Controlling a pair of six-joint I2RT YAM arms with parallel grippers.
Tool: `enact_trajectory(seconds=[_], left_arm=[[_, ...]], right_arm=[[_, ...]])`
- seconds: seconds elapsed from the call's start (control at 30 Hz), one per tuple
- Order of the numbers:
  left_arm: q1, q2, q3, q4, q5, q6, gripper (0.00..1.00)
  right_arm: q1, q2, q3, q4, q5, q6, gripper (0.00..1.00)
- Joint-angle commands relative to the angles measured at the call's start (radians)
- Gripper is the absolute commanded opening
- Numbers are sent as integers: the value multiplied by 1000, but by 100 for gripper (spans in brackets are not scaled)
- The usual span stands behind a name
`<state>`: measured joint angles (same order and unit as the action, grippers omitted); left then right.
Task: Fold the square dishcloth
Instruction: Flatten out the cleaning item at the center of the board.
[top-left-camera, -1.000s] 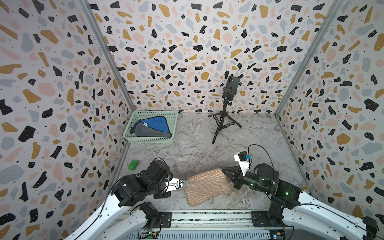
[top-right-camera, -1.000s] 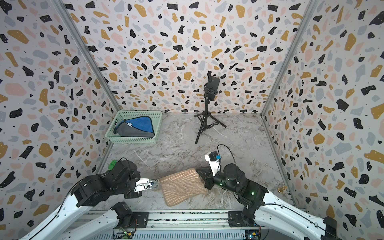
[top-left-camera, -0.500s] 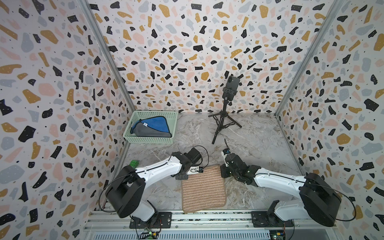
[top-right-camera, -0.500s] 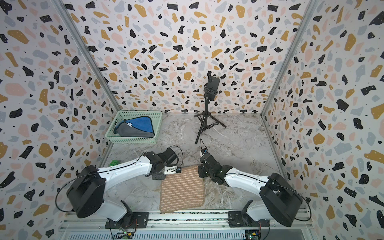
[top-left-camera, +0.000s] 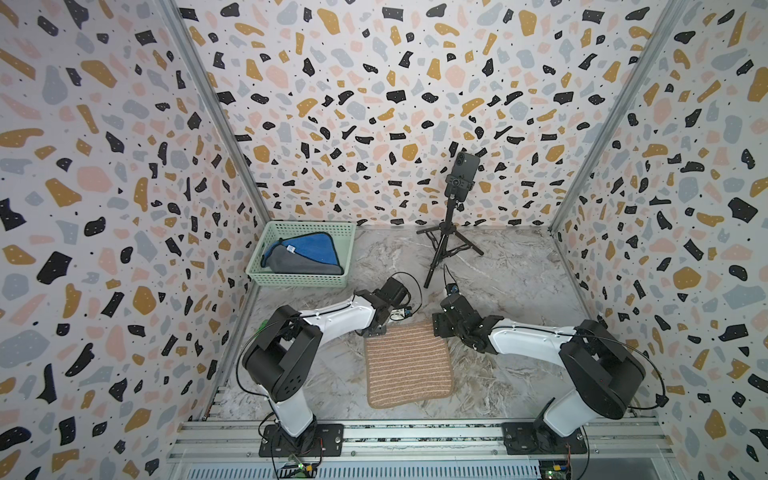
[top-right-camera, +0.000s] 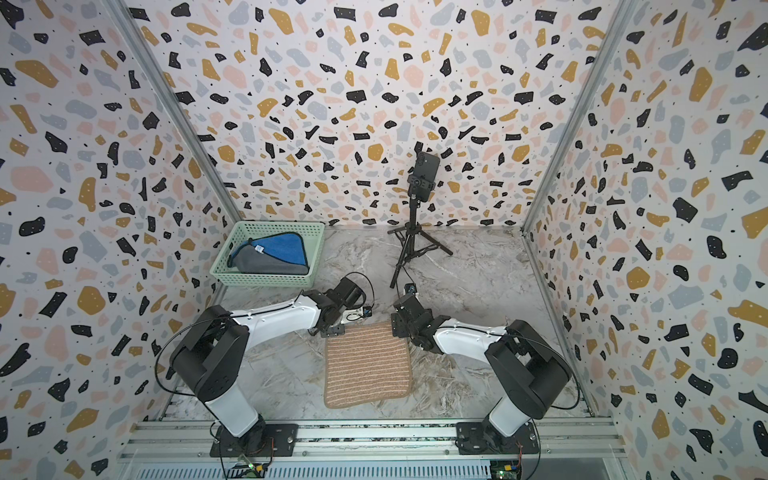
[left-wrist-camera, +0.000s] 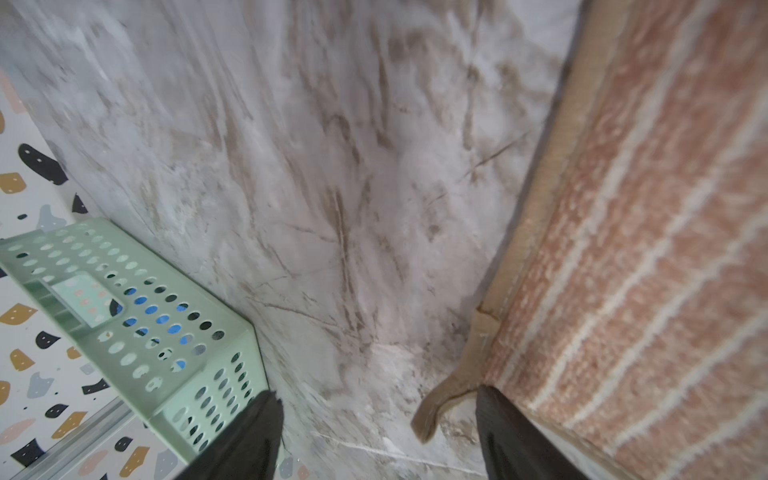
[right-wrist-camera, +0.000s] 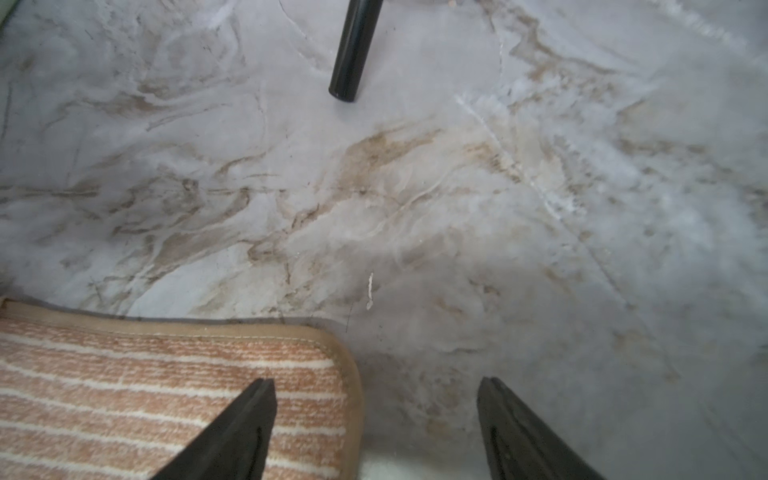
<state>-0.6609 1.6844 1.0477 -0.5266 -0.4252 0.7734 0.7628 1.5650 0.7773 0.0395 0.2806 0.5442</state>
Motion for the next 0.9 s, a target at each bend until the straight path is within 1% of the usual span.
enact_trajectory(seconds=[0.0,0.1,0.17,0.23,0.3,0.33,0.43,0.53,0.63,0.7,0.77,0.83,0.87], left_arm=[[9,-104,17,-104,116,-34,79],[6,-183,-31,-207,248,-46,82],[-3,-231,-86,-243,306,-46,80],[-20,-277,-144,-253,341,-43,79],[-48,-325,-200,-259,383,-53,77],[-65,-344,-219,-258,399,-63,76],[-141,-382,-260,-267,419,-91,72],[-211,-398,-288,-266,438,-106,70],[-249,-403,-308,-267,461,-99,69],[-260,-417,-319,-271,480,-95,69],[-266,-450,-334,-283,514,-74,69],[-268,-495,-356,-295,545,-39,69],[-269,-525,-368,-302,556,-20,69]], right_arm=[[-3,-68,31,-30,-36,-24,64],[-1,-35,56,-14,-215,-44,43],[0,10,82,13,-301,-45,27],[-3,82,146,-37,-336,-46,13],[-11,172,209,-113,-303,-29,4],[-18,198,218,-119,-293,-16,1],[-42,249,224,-126,-272,33,0],[-55,271,221,-145,-221,58,0],[-72,259,204,-147,-182,72,0],[-81,221,186,-138,-140,71,0],[-81,156,151,-96,-150,44,9],[-63,78,114,-59,-163,14,28],[-44,37,101,-72,-142,-5,39]])
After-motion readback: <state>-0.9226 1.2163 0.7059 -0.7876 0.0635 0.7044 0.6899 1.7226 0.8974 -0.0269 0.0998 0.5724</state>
